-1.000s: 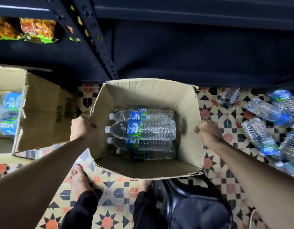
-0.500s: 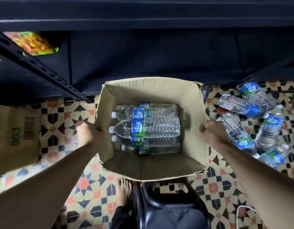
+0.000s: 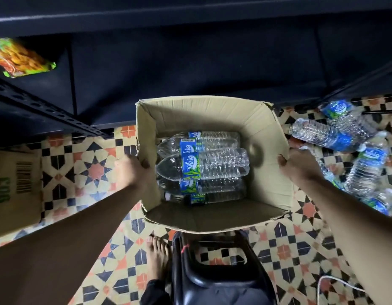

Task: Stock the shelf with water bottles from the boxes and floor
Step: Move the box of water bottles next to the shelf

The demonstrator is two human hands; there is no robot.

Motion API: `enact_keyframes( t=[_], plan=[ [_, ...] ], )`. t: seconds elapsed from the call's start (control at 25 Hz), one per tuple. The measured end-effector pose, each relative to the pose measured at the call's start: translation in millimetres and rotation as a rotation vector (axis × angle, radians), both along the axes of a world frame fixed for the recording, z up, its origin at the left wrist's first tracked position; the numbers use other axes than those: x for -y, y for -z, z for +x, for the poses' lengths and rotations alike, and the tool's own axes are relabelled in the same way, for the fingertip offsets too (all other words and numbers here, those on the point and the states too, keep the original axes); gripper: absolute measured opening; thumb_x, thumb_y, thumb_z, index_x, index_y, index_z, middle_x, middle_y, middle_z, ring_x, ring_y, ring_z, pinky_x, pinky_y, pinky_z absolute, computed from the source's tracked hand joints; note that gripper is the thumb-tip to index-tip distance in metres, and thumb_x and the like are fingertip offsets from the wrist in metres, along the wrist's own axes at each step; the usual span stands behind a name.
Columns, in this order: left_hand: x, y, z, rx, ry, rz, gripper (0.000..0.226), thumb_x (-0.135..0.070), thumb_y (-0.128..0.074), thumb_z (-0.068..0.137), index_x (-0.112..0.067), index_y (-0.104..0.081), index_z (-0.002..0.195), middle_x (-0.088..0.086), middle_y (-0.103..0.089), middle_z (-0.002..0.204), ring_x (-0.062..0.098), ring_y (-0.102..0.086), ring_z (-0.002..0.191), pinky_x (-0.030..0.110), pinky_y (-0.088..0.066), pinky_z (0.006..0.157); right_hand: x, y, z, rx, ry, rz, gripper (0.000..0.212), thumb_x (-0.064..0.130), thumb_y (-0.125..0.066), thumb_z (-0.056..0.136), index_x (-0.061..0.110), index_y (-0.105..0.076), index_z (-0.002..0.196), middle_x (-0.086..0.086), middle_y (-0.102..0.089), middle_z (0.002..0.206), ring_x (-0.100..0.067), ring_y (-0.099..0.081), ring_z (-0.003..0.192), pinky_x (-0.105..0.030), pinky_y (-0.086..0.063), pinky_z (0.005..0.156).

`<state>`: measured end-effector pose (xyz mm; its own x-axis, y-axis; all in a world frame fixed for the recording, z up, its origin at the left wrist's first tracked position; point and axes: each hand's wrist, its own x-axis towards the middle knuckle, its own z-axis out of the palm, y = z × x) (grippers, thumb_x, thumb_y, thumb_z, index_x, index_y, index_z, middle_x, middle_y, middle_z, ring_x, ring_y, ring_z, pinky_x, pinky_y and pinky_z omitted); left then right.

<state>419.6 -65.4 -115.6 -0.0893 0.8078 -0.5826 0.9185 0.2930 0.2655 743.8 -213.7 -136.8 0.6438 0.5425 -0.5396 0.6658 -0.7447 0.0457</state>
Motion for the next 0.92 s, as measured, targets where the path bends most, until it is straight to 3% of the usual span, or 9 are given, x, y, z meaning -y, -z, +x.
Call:
enact_keyframes(
  t=[0.2,0.36,0.52,0.68,0.8,0.84,0.92],
  plan=[
    [-2,28,-7,-0.019,0.007,0.046,0.029,-0.02,-0.064,0.085,0.009,-0.064,0.093,0.028,-0.065,0.094,0.042,-0.065,0.092,0.048,-0.055,0.08,6,1,11,0.07,-0.051,-0.053,0.044,0.036,-0.041,0.103,-0.002,-0.058,0.118,-0.027,-0.061,0.118,-0.04,-0.057,0.112,-0.04,-0.049,0.088],
    [-2,27,-8,-0.019,0.034,0.044,0.031,-0.017,-0.062,0.088,0.012,-0.064,0.097,0.03,-0.064,0.098,0.042,-0.063,0.096,0.048,-0.053,0.084,-2,-1,11,0.126,-0.079,-0.014,0.043,0.037,-0.044,0.102,-0.002,-0.061,0.109,-0.027,-0.064,0.107,-0.041,-0.062,0.101,-0.044,-0.053,0.083],
    [7,27,-16,-0.012,0.06,0.038,0.033,-0.018,-0.061,0.09,0.013,-0.064,0.098,0.03,-0.063,0.095,0.042,-0.063,0.092,0.045,-0.054,0.078,-6,0,-14,0.082,-0.057,0.004,0.043,0.036,-0.042,0.102,-0.001,-0.059,0.116,-0.03,-0.06,0.115,-0.045,-0.059,0.108,-0.045,-0.049,0.087],
    [2,22,-32,-0.023,0.137,-0.011,0.038,-0.027,-0.053,0.095,0.009,-0.064,0.091,0.022,-0.057,0.078,0.031,-0.057,0.072,0.029,-0.044,0.059,1,-7,-39,0.079,-0.019,0.018,0.045,0.035,-0.035,0.105,-0.002,-0.061,0.113,-0.027,-0.064,0.11,-0.041,-0.063,0.103,-0.043,-0.051,0.081],
    [-7,8,-41,0.002,0.234,-0.095,0.039,-0.028,-0.049,0.098,-0.005,-0.058,0.067,0.006,-0.05,0.059,0.013,-0.046,0.05,0.021,-0.033,0.042,12,-18,-58,0.129,0.032,0.024,0.036,0.024,-0.037,0.104,-0.002,-0.053,0.123,-0.025,-0.063,0.111,-0.038,-0.063,0.101,-0.038,-0.047,0.073],
    [-9,2,-44,0.02,0.276,-0.116,0.04,-0.029,-0.048,0.098,-0.008,-0.058,0.065,0.004,-0.051,0.058,0.009,-0.044,0.048,0.02,-0.031,0.04,16,-22,-66,0.161,0.05,0.047,0.037,0.02,-0.041,0.101,-0.003,-0.048,0.129,-0.025,-0.061,0.116,-0.038,-0.062,0.103,-0.038,-0.049,0.076],
    [-11,-12,-50,0.078,0.332,-0.124,0.036,-0.035,-0.048,0.099,-0.01,-0.069,0.083,0.006,-0.065,0.071,0.006,-0.046,0.051,0.019,-0.031,0.042,22,-33,-86,0.204,0.083,0.121,0.05,0.021,-0.053,0.093,-0.002,-0.041,0.136,-0.026,-0.053,0.126,-0.04,-0.056,0.112,-0.05,-0.051,0.091]
  ],
)
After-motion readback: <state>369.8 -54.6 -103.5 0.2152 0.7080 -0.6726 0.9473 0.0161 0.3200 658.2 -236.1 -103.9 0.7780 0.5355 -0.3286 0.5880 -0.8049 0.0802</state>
